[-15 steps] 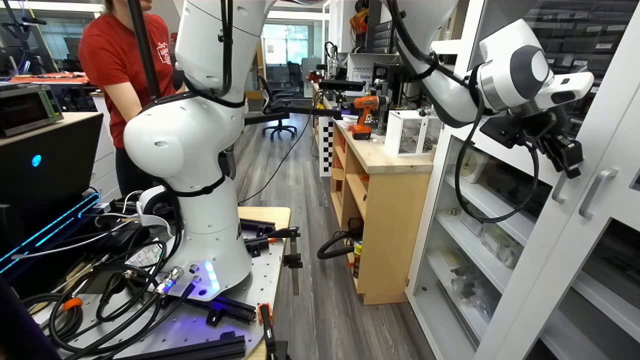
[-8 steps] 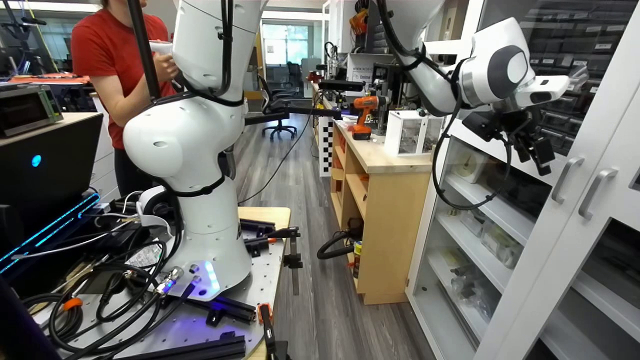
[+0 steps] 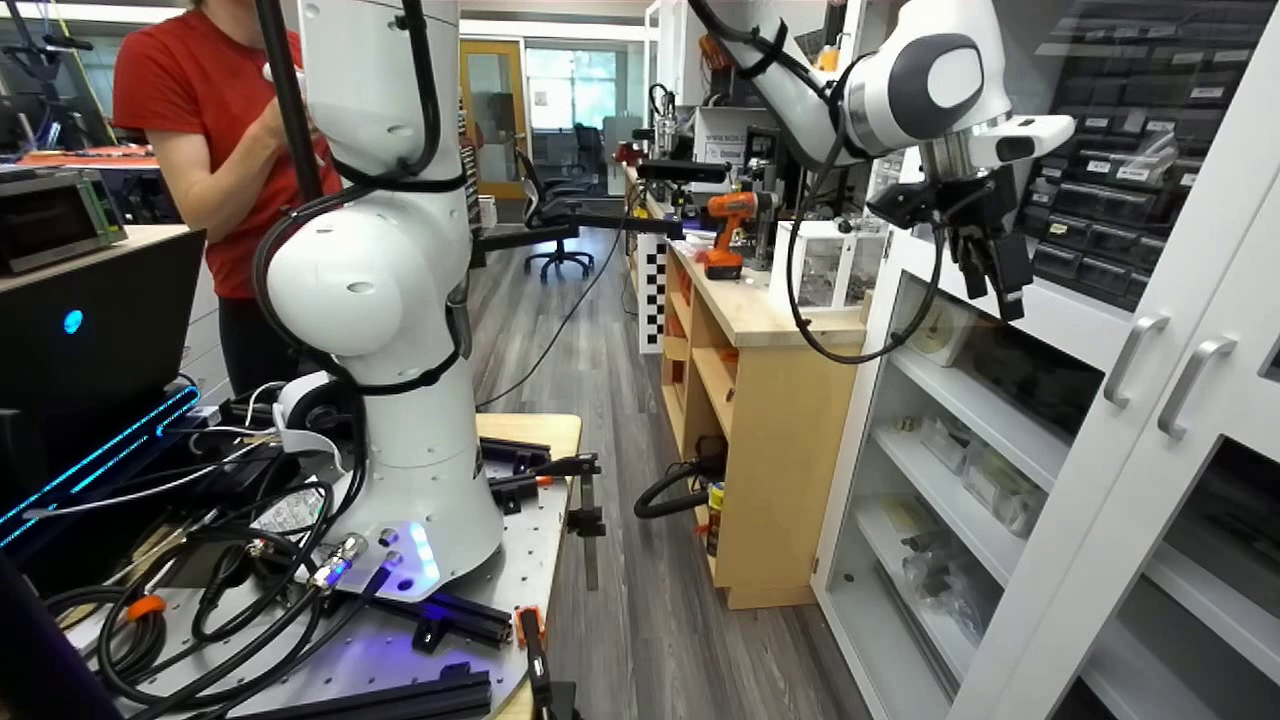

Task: Close the left cabinet door

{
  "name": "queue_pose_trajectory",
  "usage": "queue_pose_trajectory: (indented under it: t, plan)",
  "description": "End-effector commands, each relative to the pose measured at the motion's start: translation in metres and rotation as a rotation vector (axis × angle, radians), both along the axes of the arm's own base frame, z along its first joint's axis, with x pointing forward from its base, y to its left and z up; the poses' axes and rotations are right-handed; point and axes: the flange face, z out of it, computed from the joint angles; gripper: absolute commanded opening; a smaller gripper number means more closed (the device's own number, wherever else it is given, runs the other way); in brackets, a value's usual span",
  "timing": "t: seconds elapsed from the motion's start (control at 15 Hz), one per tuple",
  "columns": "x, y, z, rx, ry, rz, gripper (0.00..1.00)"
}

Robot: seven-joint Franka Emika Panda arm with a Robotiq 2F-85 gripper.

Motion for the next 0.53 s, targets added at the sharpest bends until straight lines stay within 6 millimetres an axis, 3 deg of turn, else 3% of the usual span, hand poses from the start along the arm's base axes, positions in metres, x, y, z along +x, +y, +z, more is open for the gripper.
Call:
queue_pose_trajectory:
  t: [0.0, 0.2, 0.27, 0.47]
  plan:
    - [-0.039, -0.007, 0.013, -0.038, 0.092, -0.008, 1.00]
    - [-0.052, -0.009, 0.016, -0.058, 0.161, -0.018, 1.00]
    - [-0.034, -0.005, 0.011, -0.052, 0.121, -0.018, 1.00]
    - [-0.035, -0.004, 0.009, -0.054, 0.127, -0.016, 1.00]
